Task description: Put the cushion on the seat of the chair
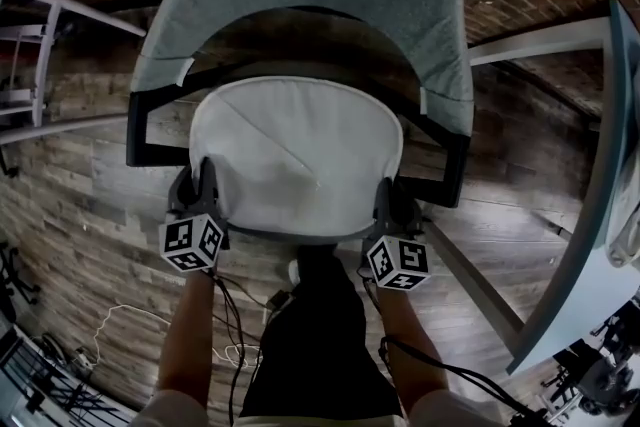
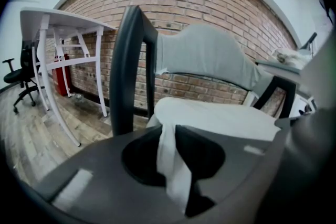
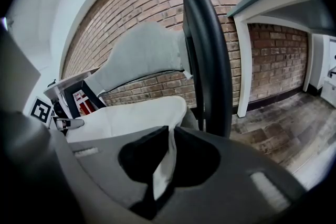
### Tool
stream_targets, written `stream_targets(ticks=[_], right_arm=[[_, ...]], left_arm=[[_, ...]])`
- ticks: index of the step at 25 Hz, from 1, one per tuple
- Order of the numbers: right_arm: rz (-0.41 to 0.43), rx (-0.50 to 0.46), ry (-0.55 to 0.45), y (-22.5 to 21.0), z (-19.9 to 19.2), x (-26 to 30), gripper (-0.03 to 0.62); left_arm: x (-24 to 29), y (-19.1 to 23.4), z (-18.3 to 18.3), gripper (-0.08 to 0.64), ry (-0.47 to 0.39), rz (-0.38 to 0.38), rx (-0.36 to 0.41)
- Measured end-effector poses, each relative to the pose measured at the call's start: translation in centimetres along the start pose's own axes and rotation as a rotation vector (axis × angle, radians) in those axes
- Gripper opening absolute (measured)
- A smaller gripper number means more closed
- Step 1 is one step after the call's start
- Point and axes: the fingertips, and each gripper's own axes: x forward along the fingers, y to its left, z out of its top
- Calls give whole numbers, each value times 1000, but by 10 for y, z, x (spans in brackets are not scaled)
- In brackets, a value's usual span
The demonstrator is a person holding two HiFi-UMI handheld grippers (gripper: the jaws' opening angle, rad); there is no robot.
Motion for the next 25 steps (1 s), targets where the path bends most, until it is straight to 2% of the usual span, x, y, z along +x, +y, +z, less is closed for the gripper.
stream_targets(ticks=[12, 19, 25], right_arm=[[-76, -66, 15, -5, -16, 11, 35], [-80, -45, 7, -5, -14, 8, 41], [-107, -69, -23, -5, -8, 5, 58]], left_arm=[[9, 2, -12, 46, 29, 36, 45], [9, 5, -12, 49, 50, 25, 15], [4, 10, -8, 89, 30, 56, 10]])
